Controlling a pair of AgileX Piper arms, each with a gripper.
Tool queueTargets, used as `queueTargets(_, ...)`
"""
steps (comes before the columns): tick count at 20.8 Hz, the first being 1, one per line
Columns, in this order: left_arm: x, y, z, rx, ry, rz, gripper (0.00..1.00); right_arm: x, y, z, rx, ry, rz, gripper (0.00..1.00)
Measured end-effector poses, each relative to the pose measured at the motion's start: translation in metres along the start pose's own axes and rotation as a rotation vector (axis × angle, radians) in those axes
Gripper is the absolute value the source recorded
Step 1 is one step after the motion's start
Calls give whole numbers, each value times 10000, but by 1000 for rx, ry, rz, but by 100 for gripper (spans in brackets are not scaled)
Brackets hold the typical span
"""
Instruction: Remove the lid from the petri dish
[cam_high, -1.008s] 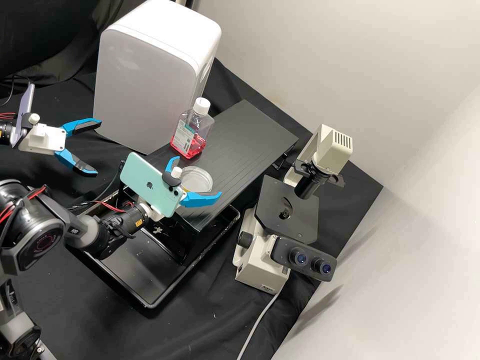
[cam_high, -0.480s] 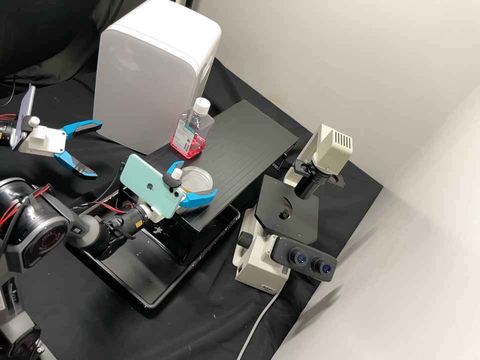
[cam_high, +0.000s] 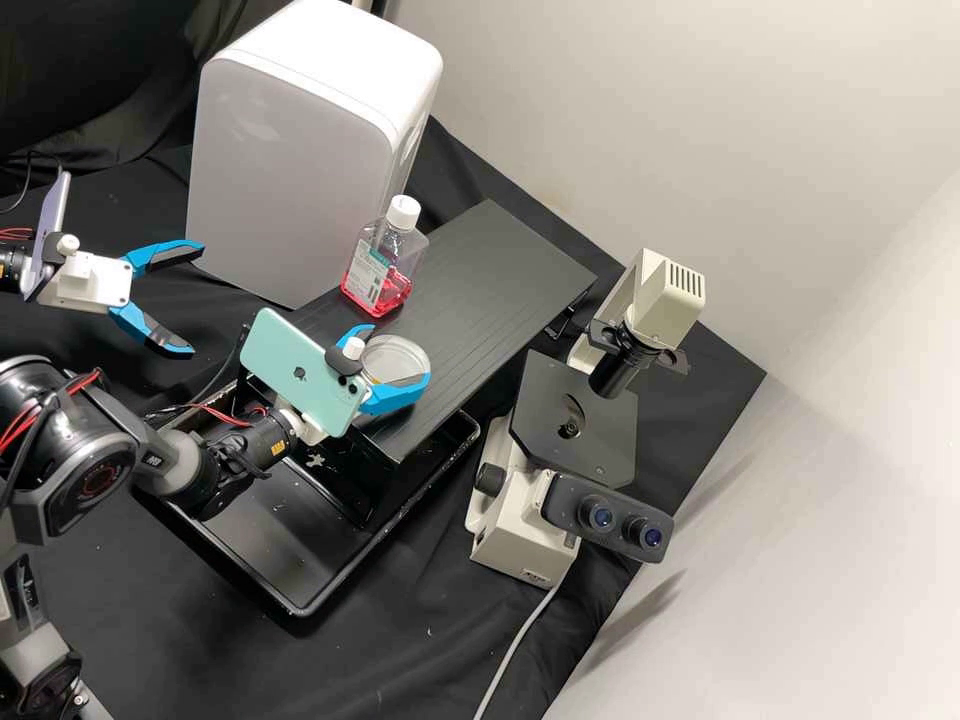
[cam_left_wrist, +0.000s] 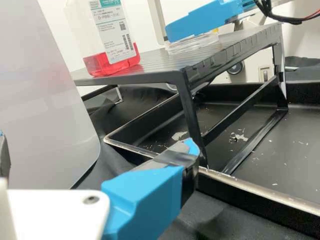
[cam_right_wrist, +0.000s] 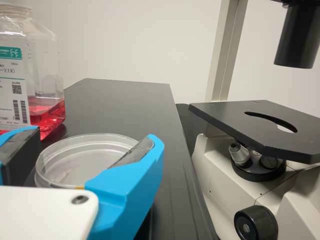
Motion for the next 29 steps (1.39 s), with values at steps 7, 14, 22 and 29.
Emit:
queueTargets(7, 0, 0, 0, 5, 0, 0, 100, 0, 0, 0, 0, 0, 0, 0)
queueTargets(14, 0, 0, 0, 17, 0, 0, 100, 0, 0, 0, 0, 0, 0, 0)
queueTargets(22, 0, 0, 0, 18, 0, 0, 100, -83, 116, -94, 3, 34, 42, 0)
queueTargets(29, 7, -38, 0, 15, -1, -13, 100, -144, 215, -181, 5, 71, 84, 0)
